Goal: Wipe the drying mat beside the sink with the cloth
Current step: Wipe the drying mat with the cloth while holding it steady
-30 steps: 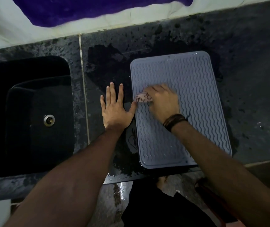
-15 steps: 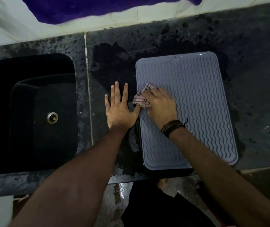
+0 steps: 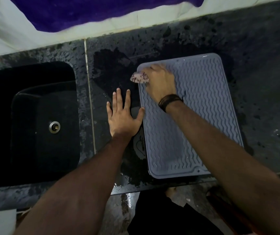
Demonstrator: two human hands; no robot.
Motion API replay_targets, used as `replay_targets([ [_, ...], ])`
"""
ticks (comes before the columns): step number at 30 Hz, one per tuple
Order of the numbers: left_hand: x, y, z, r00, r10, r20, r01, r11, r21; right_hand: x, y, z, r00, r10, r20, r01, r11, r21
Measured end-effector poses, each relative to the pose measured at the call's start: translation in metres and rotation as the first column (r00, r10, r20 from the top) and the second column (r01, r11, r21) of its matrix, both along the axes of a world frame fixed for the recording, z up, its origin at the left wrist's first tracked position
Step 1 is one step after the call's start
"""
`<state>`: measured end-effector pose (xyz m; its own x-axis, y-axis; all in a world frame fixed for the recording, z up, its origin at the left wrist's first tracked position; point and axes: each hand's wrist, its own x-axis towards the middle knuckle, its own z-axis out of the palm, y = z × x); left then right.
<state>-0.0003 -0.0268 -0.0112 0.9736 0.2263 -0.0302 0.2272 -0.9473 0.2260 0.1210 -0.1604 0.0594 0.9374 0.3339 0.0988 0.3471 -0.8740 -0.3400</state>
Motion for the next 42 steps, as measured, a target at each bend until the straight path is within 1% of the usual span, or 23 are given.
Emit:
replay_targets([
  [4, 0.0, -0.001, -0.001, 1.0, 0.0, 0.026, 0.0, 1.0, 0.011, -0.056, -0.014, -0.014, 0.998, 0.059, 0.01, -0.059, 0.998, 0.017],
  [6, 0.0, 0.0, 0.0, 1.0, 0.002, 0.017, -0.003, 1.0, 0.016, -0.064, -0.014, -0.018, 0.998, 0.066, 0.019, -0.066, 0.998, 0.014],
  [13, 0.0, -0.001, 0.001, 1.0, 0.0, -0.005, 0.0, 1.0, 0.015, 0.002, 0.004, -0.008, 0.993, 0.111, 0.045, -0.108, 0.992, -0.066],
  [17, 0.001, -0.001, 0.003, 1.0, 0.009, -0.017, -0.009, 1.0, 0.009, 0.028, 0.013, -0.005, 0.996, 0.064, 0.054, -0.06, 0.995, -0.077],
  [20, 0.001, -0.001, 0.002, 1.0, 0.01, -0.025, -0.01, 1.0, 0.002, 0.022, 0.012, -0.008, 0.999, 0.022, 0.044, -0.02, 0.999, -0.03],
  [25, 0.001, -0.001, 0.002, 1.0, 0.011, -0.016, -0.01, 1.0, 0.021, -0.022, 0.003, -0.024, 0.994, 0.071, 0.086, -0.07, 0.998, -0.007],
  [28, 0.0, -0.002, 0.004, 1.0, 0.007, -0.024, -0.007, 1.0, 0.014, -0.005, 0.008, -0.019, 0.989, 0.101, 0.103, -0.098, 0.994, -0.04],
  [30, 0.0, -0.002, 0.005, 0.999, 0.01, -0.043, -0.01, 1.0, 0.002, 0.016, 0.009, -0.011, 0.986, 0.141, 0.086, -0.132, 0.985, -0.109],
  [32, 0.001, -0.002, 0.006, 0.998, 0.015, -0.058, -0.016, 1.0, -0.004, 0.034, 0.005, -0.005, 0.989, 0.139, 0.057, -0.129, 0.98, -0.151],
  [34, 0.002, -0.002, 0.007, 0.998, 0.013, -0.065, -0.013, 1.0, -0.005, 0.044, -0.002, -0.002, 0.994, 0.104, 0.034, -0.098, 0.985, -0.142],
  [39, 0.001, -0.001, 0.006, 0.999, 0.011, -0.045, -0.012, 1.0, -0.013, 0.042, -0.005, -0.006, 0.997, 0.051, 0.062, -0.042, 0.989, -0.139],
  [42, 0.0, -0.002, 0.005, 0.999, 0.009, -0.035, -0.009, 1.0, -0.013, 0.036, 0.011, -0.003, 0.995, 0.09, 0.042, -0.082, 0.984, -0.155],
])
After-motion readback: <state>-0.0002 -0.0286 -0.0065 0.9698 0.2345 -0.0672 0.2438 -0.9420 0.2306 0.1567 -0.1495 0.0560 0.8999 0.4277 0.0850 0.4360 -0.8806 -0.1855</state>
